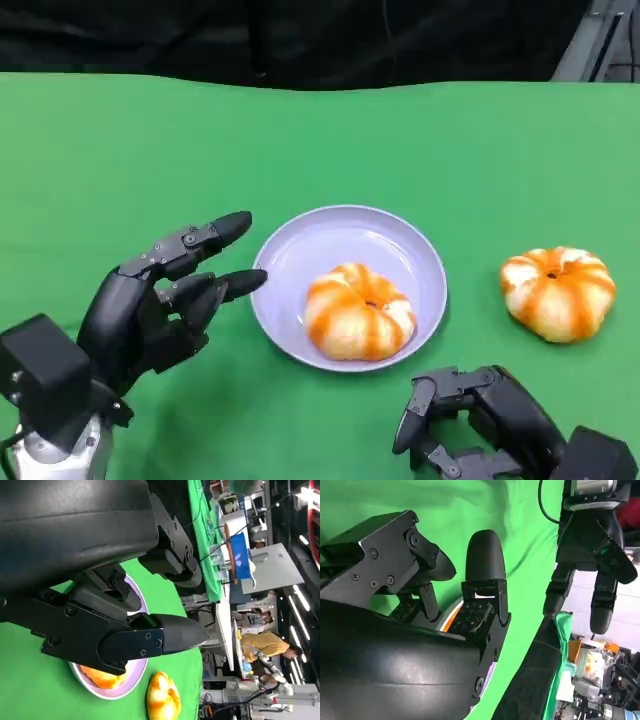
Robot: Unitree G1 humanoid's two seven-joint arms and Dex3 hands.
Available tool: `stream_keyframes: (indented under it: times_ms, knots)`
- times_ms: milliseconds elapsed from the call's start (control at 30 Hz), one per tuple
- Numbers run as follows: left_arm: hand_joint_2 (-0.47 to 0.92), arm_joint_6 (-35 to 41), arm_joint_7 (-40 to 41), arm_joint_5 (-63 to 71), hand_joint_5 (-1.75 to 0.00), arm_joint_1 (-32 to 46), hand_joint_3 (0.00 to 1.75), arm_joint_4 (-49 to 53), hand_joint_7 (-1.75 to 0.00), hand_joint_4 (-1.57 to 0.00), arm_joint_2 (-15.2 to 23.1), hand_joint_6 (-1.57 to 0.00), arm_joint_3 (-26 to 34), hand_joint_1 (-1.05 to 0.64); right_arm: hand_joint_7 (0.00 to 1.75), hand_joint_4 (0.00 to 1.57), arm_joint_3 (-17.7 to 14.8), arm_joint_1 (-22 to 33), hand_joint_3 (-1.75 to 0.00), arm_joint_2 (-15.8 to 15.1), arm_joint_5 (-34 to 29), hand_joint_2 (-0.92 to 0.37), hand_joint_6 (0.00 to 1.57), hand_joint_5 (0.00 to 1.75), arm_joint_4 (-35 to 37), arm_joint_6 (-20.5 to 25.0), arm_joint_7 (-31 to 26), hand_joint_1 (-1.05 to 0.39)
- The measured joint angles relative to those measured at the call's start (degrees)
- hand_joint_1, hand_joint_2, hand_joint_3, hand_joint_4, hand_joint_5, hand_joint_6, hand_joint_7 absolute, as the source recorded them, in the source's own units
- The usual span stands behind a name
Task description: Grasp the bread from the table and place it into the plate.
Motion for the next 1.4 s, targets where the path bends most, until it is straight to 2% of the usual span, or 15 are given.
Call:
stream_keyframes:
  times_ms: [400,1133,1267,1367,1400]
  knots:
    - [0.92,-3.4,-2.9,-3.6,-0.03,4.7,0.56,1.0,-0.01,-0.95,-1.5,-0.63,1.7,-0.76,1.00,0.99,-0.2,-0.1,-1.06,0.0,0.9,-0.56,0.99,1.32,0.1,0.0,0.3,0.04]
    - [0.92,-8.5,-10.0,-6.4,0.00,10.9,0.56,6.1,-0.01,-0.93,-1.3,-0.62,3.9,-0.70,0.99,0.99,-0.3,-0.1,-1.03,-0.2,1.1,-0.56,1.00,1.33,0.0,0.0,0.5,0.01]
    - [0.92,-8.6,-11.3,-6.4,-0.01,11.6,0.46,7.6,-0.01,-0.94,-1.6,-0.63,3.7,-0.59,0.99,0.99,-0.3,-0.1,-1.03,-0.2,1.2,-0.56,1.00,1.32,0.0,0.0,0.5,0.01]
    - [0.92,-9.2,-12.0,-6.5,-0.01,11.5,0.44,7.9,0.00,-0.94,-2.0,-0.63,3.7,-0.57,0.98,1.00,-0.3,-0.1,-1.03,-0.2,1.2,-0.56,1.00,1.32,0.1,0.0,0.5,0.01]
    - [0.92,-9.3,-12.1,-6.6,0.00,11.5,0.31,8.0,-0.01,-0.94,-2.1,-0.64,3.7,-0.41,0.98,0.99,-0.3,-0.1,-1.03,-0.2,1.2,-0.56,1.00,1.32,0.2,0.0,0.5,0.01]
